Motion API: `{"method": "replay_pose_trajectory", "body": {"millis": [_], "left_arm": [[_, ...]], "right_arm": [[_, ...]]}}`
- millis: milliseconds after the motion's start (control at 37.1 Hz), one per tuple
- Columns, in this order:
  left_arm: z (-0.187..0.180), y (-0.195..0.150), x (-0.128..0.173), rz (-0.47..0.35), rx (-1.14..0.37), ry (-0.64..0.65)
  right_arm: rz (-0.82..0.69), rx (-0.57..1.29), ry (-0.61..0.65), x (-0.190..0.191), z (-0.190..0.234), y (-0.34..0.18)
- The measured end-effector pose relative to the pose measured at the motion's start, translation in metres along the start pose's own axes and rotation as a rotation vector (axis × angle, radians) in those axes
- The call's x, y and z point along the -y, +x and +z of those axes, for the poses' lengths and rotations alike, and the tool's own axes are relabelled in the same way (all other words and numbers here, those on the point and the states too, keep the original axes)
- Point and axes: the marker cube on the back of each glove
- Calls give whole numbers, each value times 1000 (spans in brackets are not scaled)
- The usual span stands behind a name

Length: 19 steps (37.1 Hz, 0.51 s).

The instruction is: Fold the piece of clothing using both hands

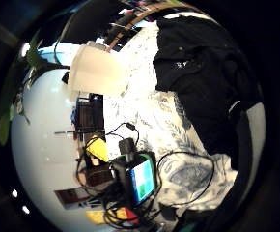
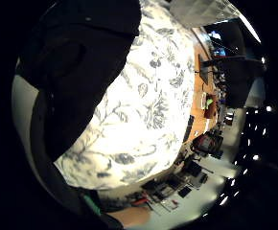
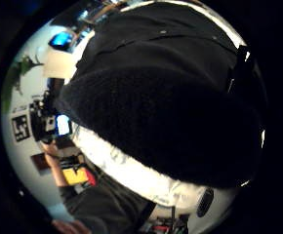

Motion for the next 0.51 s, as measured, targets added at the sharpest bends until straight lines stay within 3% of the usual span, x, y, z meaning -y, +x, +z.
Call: {"method": "replay_pose_trajectory", "body": {"millis": [54,350,458,512], "left_arm": [[-8,-1,-14,27,4,-46],[-55,-6,-78,209,42,-251],[-82,-14,-79,219,60,-296],[-94,-24,-67,180,43,-275]], "right_arm": [[-27,19,-100,-17,-7,-5],[-190,-82,-327,-76,-64,-23],[-177,-122,-343,-77,-95,-23],[-162,-100,-287,-67,-115,-34]]}}
